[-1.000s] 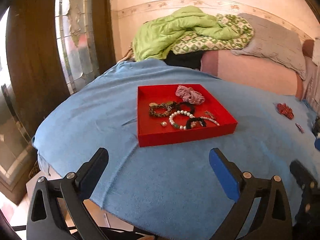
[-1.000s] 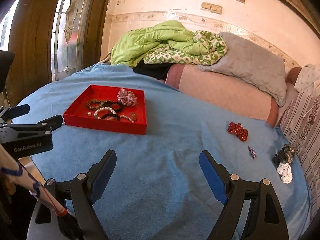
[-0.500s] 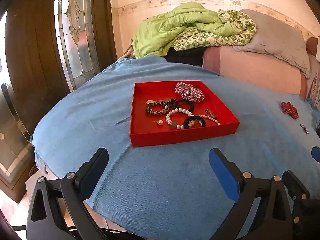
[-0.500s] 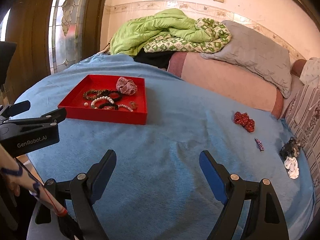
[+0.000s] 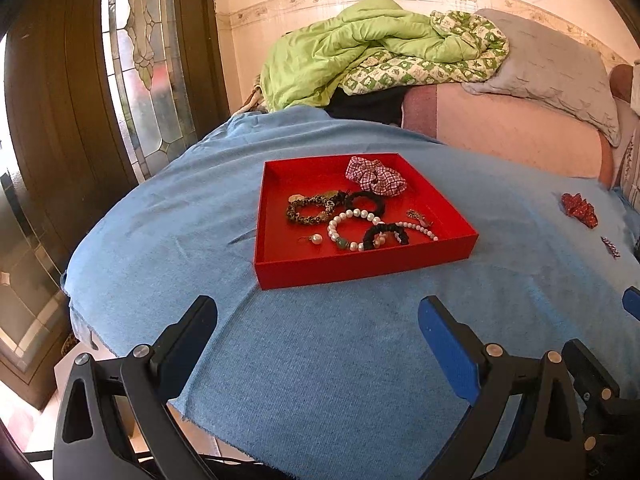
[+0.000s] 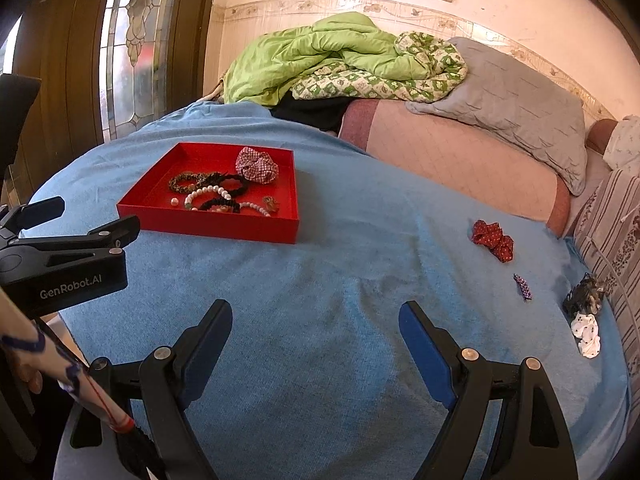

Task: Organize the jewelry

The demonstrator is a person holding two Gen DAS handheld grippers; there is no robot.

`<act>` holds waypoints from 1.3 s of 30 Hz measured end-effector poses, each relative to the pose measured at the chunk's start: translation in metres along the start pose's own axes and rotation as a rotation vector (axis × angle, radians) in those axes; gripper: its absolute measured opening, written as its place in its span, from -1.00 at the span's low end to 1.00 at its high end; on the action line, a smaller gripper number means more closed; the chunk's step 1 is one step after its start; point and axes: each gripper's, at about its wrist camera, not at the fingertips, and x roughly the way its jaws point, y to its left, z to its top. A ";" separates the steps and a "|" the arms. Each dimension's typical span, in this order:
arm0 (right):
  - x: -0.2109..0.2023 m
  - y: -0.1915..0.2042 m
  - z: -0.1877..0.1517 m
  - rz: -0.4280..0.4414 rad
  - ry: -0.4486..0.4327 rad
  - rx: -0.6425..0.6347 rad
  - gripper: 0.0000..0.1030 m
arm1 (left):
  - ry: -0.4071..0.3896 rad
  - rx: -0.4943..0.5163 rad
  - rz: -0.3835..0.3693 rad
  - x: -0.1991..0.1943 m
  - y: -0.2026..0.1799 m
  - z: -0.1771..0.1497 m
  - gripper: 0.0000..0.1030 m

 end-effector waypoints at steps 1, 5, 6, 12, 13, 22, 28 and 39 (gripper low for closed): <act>0.000 0.000 0.000 0.000 -0.001 0.000 0.72 | 0.001 0.000 -0.001 0.000 0.000 0.000 0.95; 0.000 0.000 0.000 0.000 0.001 -0.002 0.72 | 0.001 0.001 0.003 0.000 0.000 -0.001 0.95; 0.000 0.000 0.000 0.000 0.000 -0.001 0.72 | 0.001 0.001 0.003 0.000 0.000 -0.001 0.95; 0.000 0.001 -0.001 0.000 0.004 -0.001 0.73 | 0.002 0.004 0.004 0.000 0.001 -0.002 0.95; 0.000 0.001 -0.001 0.000 0.005 -0.003 0.73 | 0.002 0.003 0.005 0.000 0.001 -0.002 0.95; 0.000 0.002 -0.002 0.001 0.008 -0.003 0.73 | 0.004 0.007 0.005 0.000 0.002 -0.004 0.95; 0.002 0.001 -0.004 0.004 0.013 -0.002 0.73 | 0.005 0.012 0.005 0.000 0.002 -0.003 0.95; 0.003 -0.002 -0.005 0.003 0.015 -0.001 0.73 | 0.003 0.012 0.006 0.000 0.003 -0.003 0.95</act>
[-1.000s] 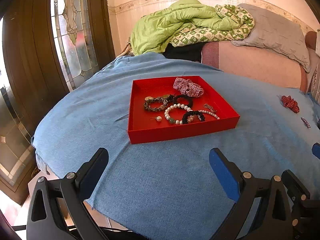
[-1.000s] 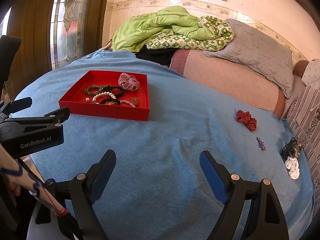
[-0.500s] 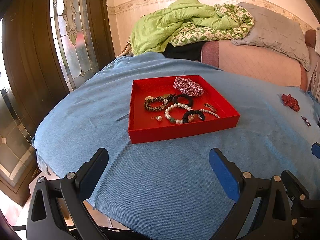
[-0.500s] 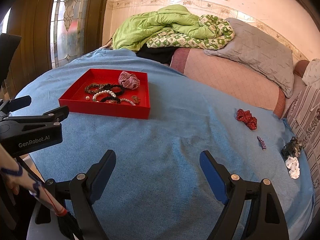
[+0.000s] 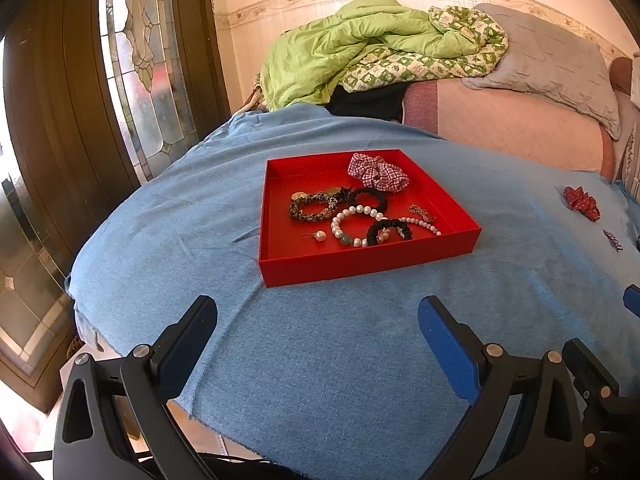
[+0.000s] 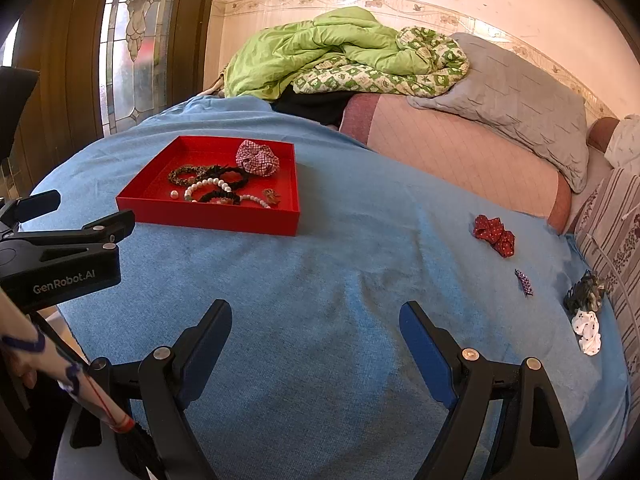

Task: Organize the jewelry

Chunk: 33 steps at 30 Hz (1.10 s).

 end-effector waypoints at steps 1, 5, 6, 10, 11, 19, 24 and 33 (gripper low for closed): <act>0.000 0.000 0.000 0.001 0.000 0.000 0.73 | 0.001 -0.001 -0.001 0.000 0.000 0.001 0.95; 0.000 0.000 0.000 0.000 0.000 0.000 0.73 | 0.002 0.000 0.000 0.001 0.001 0.001 0.95; 0.000 0.000 0.001 0.001 0.000 -0.001 0.73 | 0.001 0.000 0.001 0.001 0.002 0.000 0.95; 0.000 0.000 0.001 0.000 0.000 -0.001 0.73 | 0.002 0.002 0.002 0.000 0.002 0.001 0.95; 0.000 0.000 0.001 0.001 0.000 -0.001 0.73 | 0.003 0.002 0.001 0.000 0.002 0.001 0.95; 0.000 0.000 0.000 0.002 0.001 0.000 0.73 | 0.003 0.008 0.004 -0.001 0.003 0.000 0.95; 0.000 0.000 0.001 0.001 0.001 -0.001 0.73 | 0.002 0.012 0.005 -0.001 0.004 0.000 0.95; 0.000 -0.001 0.000 0.001 0.001 -0.001 0.73 | 0.003 0.014 0.003 -0.001 0.004 0.000 0.95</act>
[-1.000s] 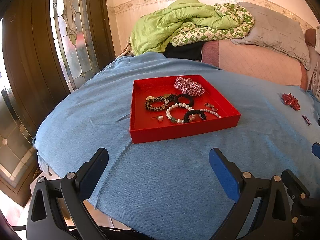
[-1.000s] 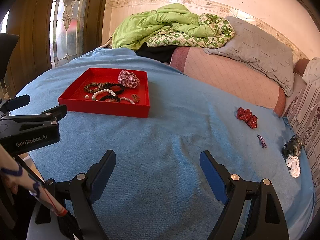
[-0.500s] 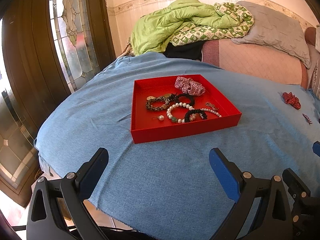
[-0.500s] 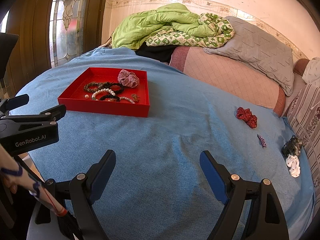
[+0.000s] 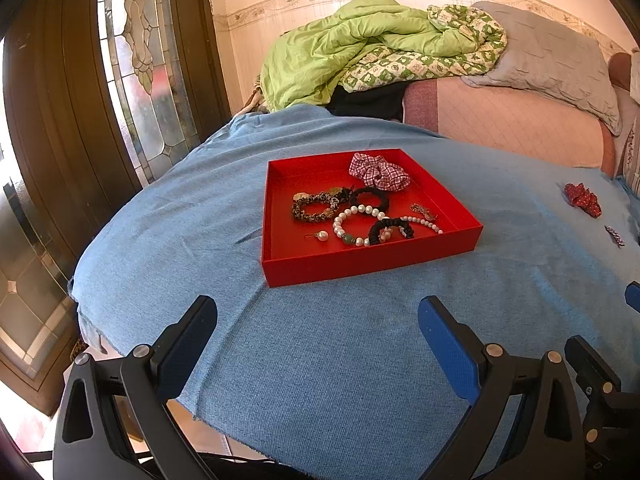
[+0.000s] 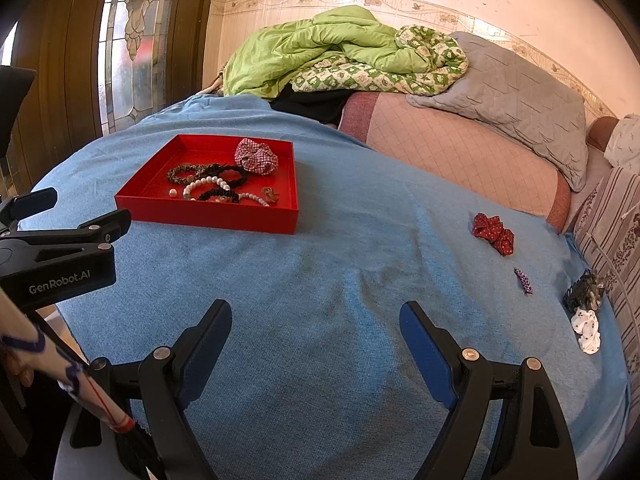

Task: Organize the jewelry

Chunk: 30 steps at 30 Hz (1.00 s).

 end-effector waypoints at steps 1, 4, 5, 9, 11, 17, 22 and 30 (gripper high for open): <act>0.000 0.000 0.000 0.000 0.000 -0.001 0.73 | 0.000 0.000 0.001 0.000 0.000 0.000 0.95; 0.000 0.000 0.000 0.000 0.001 0.000 0.73 | 0.000 0.000 0.000 0.000 0.000 0.000 0.95; 0.000 0.000 0.000 0.000 0.001 -0.001 0.73 | -0.001 0.001 0.002 0.000 0.001 -0.001 0.95; 0.000 0.000 0.000 0.000 0.001 -0.002 0.73 | 0.000 0.002 0.002 0.000 0.000 0.000 0.95; 0.000 0.000 0.001 0.001 0.002 0.000 0.73 | 0.000 0.001 0.001 0.000 -0.001 0.000 0.95; 0.000 -0.001 0.000 0.001 0.000 0.000 0.73 | 0.000 0.003 0.002 0.000 0.000 0.000 0.95; 0.000 -0.003 -0.002 0.000 0.001 0.000 0.73 | 0.000 0.006 0.002 -0.001 0.000 0.000 0.95; -0.004 -0.013 -0.003 0.008 0.006 0.044 0.73 | 0.079 0.073 -0.001 0.004 -0.004 -0.005 0.95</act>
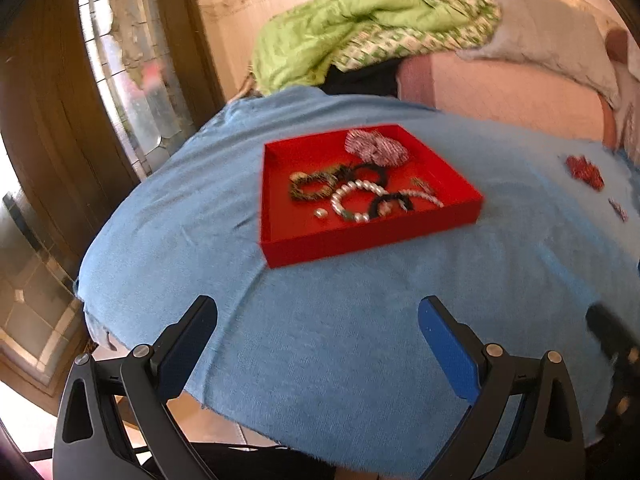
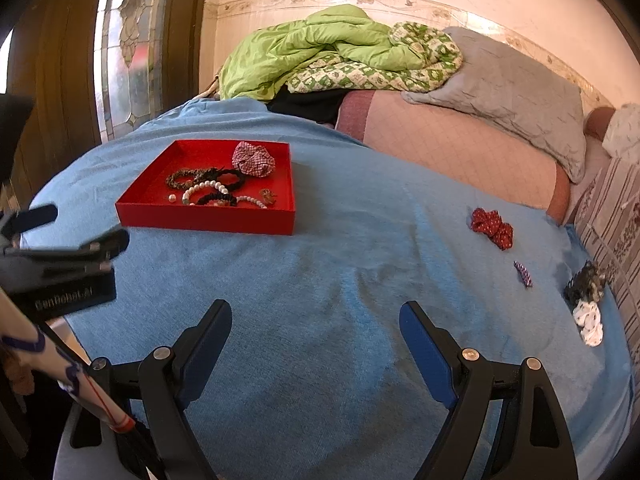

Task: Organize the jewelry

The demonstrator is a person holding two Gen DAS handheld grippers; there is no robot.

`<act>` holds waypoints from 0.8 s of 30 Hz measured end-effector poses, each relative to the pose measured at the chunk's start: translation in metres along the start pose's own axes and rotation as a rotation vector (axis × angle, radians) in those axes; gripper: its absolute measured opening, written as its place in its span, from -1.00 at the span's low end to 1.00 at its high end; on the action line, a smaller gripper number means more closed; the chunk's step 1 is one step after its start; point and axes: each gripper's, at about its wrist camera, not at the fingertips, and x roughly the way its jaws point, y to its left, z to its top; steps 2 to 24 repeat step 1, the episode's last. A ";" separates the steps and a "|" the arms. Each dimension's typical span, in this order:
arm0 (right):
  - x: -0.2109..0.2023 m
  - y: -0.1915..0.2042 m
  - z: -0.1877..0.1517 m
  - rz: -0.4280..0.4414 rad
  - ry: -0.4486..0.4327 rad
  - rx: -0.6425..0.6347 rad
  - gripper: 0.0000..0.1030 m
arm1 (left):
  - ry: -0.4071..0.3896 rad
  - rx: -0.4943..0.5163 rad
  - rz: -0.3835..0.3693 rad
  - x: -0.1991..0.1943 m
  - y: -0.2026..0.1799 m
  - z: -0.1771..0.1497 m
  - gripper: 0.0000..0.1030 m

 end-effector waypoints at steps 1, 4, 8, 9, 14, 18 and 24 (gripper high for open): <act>-0.001 -0.004 0.000 -0.005 0.004 0.012 0.73 | 0.004 0.022 -0.024 0.000 -0.004 -0.001 0.95; -0.001 -0.004 0.000 -0.005 0.004 0.012 0.73 | 0.004 0.022 -0.024 0.000 -0.004 -0.001 0.95; -0.001 -0.004 0.000 -0.005 0.004 0.012 0.73 | 0.004 0.022 -0.024 0.000 -0.004 -0.001 0.95; -0.001 -0.004 0.000 -0.005 0.004 0.012 0.73 | 0.004 0.022 -0.024 0.000 -0.004 -0.001 0.95; -0.001 -0.004 0.000 -0.005 0.004 0.012 0.73 | 0.004 0.022 -0.024 0.000 -0.004 -0.001 0.95; -0.001 -0.004 0.000 -0.005 0.004 0.012 0.73 | 0.004 0.022 -0.024 0.000 -0.004 -0.001 0.95; -0.001 -0.004 0.000 -0.005 0.004 0.012 0.73 | 0.004 0.022 -0.024 0.000 -0.004 -0.001 0.95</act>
